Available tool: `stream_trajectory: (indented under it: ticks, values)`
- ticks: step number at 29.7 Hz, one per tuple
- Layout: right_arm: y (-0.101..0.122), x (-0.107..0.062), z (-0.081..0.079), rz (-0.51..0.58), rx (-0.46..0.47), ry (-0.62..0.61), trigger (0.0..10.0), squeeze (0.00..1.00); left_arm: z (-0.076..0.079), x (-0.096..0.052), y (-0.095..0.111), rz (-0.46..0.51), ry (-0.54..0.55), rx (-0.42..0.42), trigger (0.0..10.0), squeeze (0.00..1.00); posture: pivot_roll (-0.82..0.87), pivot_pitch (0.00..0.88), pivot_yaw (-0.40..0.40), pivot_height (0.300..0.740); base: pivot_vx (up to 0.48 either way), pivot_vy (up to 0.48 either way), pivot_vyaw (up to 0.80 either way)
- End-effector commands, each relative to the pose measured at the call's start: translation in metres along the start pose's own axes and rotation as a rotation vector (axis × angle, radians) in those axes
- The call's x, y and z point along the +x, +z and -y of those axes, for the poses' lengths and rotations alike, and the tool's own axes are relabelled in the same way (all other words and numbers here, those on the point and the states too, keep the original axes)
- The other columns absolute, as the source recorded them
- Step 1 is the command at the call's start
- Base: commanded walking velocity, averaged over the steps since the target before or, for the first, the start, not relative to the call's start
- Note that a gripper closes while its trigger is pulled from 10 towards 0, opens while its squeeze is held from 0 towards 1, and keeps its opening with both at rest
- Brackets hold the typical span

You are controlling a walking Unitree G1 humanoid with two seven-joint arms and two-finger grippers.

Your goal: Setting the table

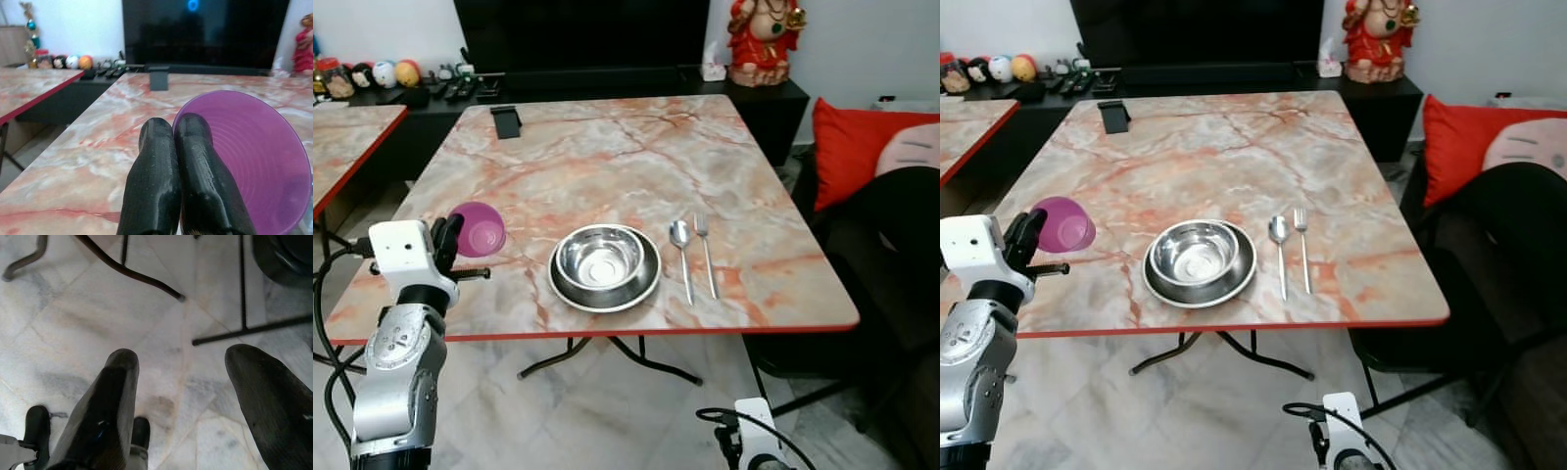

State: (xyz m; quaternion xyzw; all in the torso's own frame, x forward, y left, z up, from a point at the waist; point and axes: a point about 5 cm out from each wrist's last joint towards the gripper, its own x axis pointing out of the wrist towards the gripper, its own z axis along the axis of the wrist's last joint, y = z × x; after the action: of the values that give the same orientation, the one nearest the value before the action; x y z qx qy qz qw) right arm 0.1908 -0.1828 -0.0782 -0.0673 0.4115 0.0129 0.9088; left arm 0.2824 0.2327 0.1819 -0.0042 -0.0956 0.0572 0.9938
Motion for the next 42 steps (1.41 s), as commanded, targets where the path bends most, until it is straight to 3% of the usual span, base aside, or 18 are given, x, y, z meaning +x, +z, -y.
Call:
stream_trajectory:
  ticks: [1, 13, 19, 21, 29, 31, 33, 38, 42]
  values:
    - [-0.002, 0.000, -0.003, -0.013, 0.010, 0.008, 10.0, 0.00, -0.002, 0.003, -0.001, -0.019, -0.006, -0.020, 10.0, 0.00, -0.05, 0.000, 0.038, 0.740, 0.296, 0.000, 0.00]
    - [0.007, 0.002, -0.009, 0.019, 0.005, 0.017, 10.0, 0.00, 0.001, 0.008, 0.001, -0.038, -0.035, -0.081, 10.0, 0.00, -0.05, 0.000, 0.040, 0.740, 0.220, 0.000, 0.00]
    - [0.006, 0.002, -0.007, 0.019, 0.001, 0.013, 10.0, 0.00, 0.000, 0.016, 0.006, -0.059, -0.031, -0.198, 10.0, 0.00, -0.05, 0.000, 0.038, 0.740, 0.000, 0.000, 0.00]
    - [0.006, 0.002, -0.007, 0.017, -0.001, 0.011, 10.0, 0.00, -0.003, 0.024, 0.007, -0.088, -0.013, -0.308, 10.0, 0.00, -0.05, 0.000, 0.038, 0.740, 0.000, 0.000, 0.00]
    - [0.007, 0.002, -0.006, 0.018, 0.003, 0.006, 10.0, 0.00, 0.001, 0.047, 0.002, -0.239, -0.035, -0.222, 10.0, 0.00, -0.05, 0.000, 0.036, 0.740, 0.000, 0.000, 0.00]
    - [0.007, 0.002, -0.006, 0.019, 0.008, 0.003, 10.0, 0.00, 0.002, 0.060, -0.002, -0.337, -0.006, -0.194, 10.0, 0.00, -0.05, 0.000, 0.035, 0.740, 0.000, 0.000, 0.00]
    - [0.007, 0.002, -0.006, 0.019, 0.008, 0.002, 10.0, 0.00, 0.003, 0.063, -0.003, -0.363, -0.012, -0.182, 10.0, 0.00, -0.05, 0.000, 0.035, 0.740, 0.000, 0.000, 0.00]
    - [0.008, 0.002, -0.005, 0.020, 0.012, -0.003, 10.0, 0.00, 0.023, 0.075, -0.005, -0.432, -0.149, -0.107, 10.0, 0.00, -0.06, 0.000, 0.036, 0.740, 0.000, 0.000, 0.00]
    - [0.009, 0.002, -0.004, 0.024, 0.014, -0.006, 10.0, 0.00, 0.030, 0.079, -0.007, -0.461, -0.167, -0.117, 10.0, 0.00, -0.06, 0.000, 0.036, 0.740, 0.000, 0.000, 0.00]
